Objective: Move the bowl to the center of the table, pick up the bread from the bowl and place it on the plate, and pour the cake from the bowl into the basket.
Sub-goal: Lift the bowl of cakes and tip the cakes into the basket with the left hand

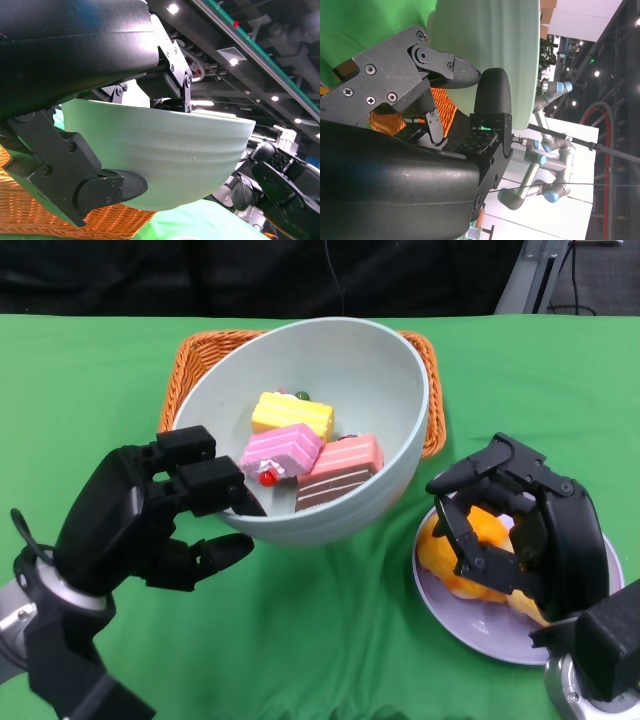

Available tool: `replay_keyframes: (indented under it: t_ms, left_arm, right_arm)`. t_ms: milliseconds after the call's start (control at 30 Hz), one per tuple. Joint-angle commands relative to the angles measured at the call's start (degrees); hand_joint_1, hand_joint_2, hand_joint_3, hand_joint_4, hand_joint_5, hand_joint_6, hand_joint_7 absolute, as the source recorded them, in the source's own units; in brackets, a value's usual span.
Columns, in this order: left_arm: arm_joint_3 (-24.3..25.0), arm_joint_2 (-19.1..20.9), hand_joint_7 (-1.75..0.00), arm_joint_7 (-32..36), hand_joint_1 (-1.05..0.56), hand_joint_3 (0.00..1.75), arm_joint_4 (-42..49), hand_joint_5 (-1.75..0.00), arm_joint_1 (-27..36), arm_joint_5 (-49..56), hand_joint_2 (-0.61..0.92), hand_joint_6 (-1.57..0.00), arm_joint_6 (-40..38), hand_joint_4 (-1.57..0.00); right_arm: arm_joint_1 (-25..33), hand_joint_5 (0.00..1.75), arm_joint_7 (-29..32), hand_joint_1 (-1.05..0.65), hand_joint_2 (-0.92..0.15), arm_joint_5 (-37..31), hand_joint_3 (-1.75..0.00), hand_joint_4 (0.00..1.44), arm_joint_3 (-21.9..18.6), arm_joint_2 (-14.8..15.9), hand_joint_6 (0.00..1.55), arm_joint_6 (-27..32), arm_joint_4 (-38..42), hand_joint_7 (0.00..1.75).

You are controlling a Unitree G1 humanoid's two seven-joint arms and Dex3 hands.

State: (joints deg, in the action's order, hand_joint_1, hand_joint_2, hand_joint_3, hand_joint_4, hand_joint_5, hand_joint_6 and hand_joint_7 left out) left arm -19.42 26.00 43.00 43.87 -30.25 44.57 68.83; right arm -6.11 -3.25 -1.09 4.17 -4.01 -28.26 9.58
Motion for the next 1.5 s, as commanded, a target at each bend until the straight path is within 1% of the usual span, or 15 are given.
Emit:
replay_keyframes:
  t_ms: [33, 100, 167, 300, 367, 467, 567, 767, 800, 867, 933, 1067, 1233, 1367, 1500]
  left_arm:
    - [2.2, -0.4, -1.41, -1.8, -0.03, 1.24, 0.2, -1.71, -2.0, -2.8, 0.49, -0.77, 0.1, -0.77]
    - [2.6, -1.5, -1.41, -3.8, -0.03, 1.23, 1.7, -1.71, -3.8, -3.7, 0.49, -0.76, -0.5, -0.77]
    - [2.8, -2.7, -1.43, -6.1, -0.04, 1.12, 3.8, -1.74, -6.1, -5.1, 0.54, -0.72, -1.2, -0.71]
    - [3.0, -5.9, -1.45, -11.5, -0.05, 1.1, 9.8, -1.68, -11.2, -9.2, 0.56, -0.72, -2.8, -0.72]
    - [3.2, -7.5, -1.47, -13.9, -0.03, 1.16, 12.4, -1.71, -13.1, -11.0, 0.54, -0.71, -3.7, -0.71]
    - [3.7, -8.2, -1.48, -15.8, -0.03, 1.18, 13.6, -1.72, -13.9, -12.3, 0.53, -0.7, -3.7, -0.7]
    - [4.0, -10.8, -1.52, -17.6, -0.03, 1.2, 16.6, -1.74, -16.2, -13.9, 0.52, -0.7, -4.4, -0.7]
    - [4.9, -11.4, -1.53, -18.9, -0.03, 1.22, 17.5, -1.75, -16.7, -14.4, 0.52, -0.7, -4.1, -0.7]
    - [4.8, -12.5, -1.51, -18.7, -0.03, 1.2, 18.1, -1.72, -17.8, -14.2, 0.53, -0.7, -5.7, -0.71]
    - [4.7, -13.9, -1.41, -18.4, -0.07, 1.05, 19.1, -1.61, -19.2, -13.9, 0.62, -0.73, -7.7, -0.73]
    - [4.9, -15.1, -1.37, -19.7, -0.07, 1.01, 20.0, -1.59, -20.3, -14.8, 0.64, -0.74, -9.5, -0.73]
    - [5.5, -16.2, -1.46, -21.6, -0.06, 1.01, 21.2, -1.64, -21.6, -16.2, 0.62, -0.69, -11.3, -0.73]
    - [8.2, -18.7, -1.46, -28.0, -0.08, 0.84, 23.1, -1.64, -23.0, -22.0, 0.74, -0.67, -13.3, -0.73]
    - [11.5, -21.2, -1.46, -35.5, -0.1, 0.8, 23.7, -1.66, -23.2, -28.4, 0.78, -0.65, -15.1, -0.72]
    - [14.0, -23.1, -1.48, -41.1, -0.11, 0.77, 24.1, -1.74, -23.7, -32.7, 0.82, -0.63, -17.7, -0.71]
  right_arm:
    - [0.7, 1.54, -0.5, -0.16, -0.59, 0.6, -0.85, 0.74, 0.2, 0.1, 0.7, -0.6, 0.8, 1.25]
    - [0.7, 1.54, -0.3, -0.15, -0.59, -0.2, -0.85, 0.74, 0.7, -0.1, 0.7, -1.7, 2.1, 1.25]
    - [0.7, 1.56, 0.0, -0.21, -0.63, -1.2, -0.76, 0.75, 1.3, -0.3, 0.7, -3.2, 3.8, 1.27]
    - [0.9, 1.59, -1.2, -0.23, -0.72, -0.8, -0.58, 0.75, 2.7, -0.7, 0.69, -5.1, 6.2, 1.29]
    - [1.1, 1.62, -1.7, -0.22, -0.73, -0.5, -0.58, 0.75, 3.3, -1.0, 0.66, -5.6, 6.8, 1.34]
    - [1.1, 1.63, -1.9, -0.21, -0.72, -0.4, -0.6, 0.74, 3.4, -1.1, 0.65, -6.0, 7.1, 1.36]
    - [1.5, 1.61, -1.7, -0.26, -0.72, -1.5, -0.57, 0.74, 4.1, -1.2, 0.66, -5.6, 7.2, 1.34]
    - [1.6, 1.61, -1.6, -0.27, -0.74, -1.7, -0.54, 0.74, 4.2, -1.3, 0.67, -5.6, 7.3, 1.33]
    - [1.7, 1.6, -1.7, -0.27, -0.74, -2.0, -0.54, 0.74, 4.5, -1.4, 0.67, -5.5, 7.8, 1.32]
    - [2.0, 1.57, -1.9, -0.25, -0.73, -2.3, -0.54, 0.75, 5.0, -1.6, 0.7, -5.4, 8.5, 1.28]
    - [1.9, 1.56, -2.2, -0.24, -0.73, -2.3, -0.55, 0.75, 5.3, -1.4, 0.71, -5.6, 9.2, 1.27]
    - [1.5, 1.57, -2.1, -0.25, -0.7, -2.9, -0.59, 0.75, 5.7, -1.2, 0.72, -6.2, 10.3, 1.26]
    - [1.2, 1.57, -2.1, -0.25, -0.67, -3.5, -0.67, 0.75, 6.2, -1.2, 0.71, -7.4, 11.9, 1.28]
    - [1.1, 1.56, -1.6, -0.26, -0.65, -4.2, -0.69, 0.76, 6.2, -1.5, 0.7, -7.9, 12.7, 1.29]
    - [1.0, 1.58, -1.2, -0.27, -0.62, -4.7, -0.74, 0.77, 6.2, -1.8, 0.7, -8.4, 13.5, 1.31]
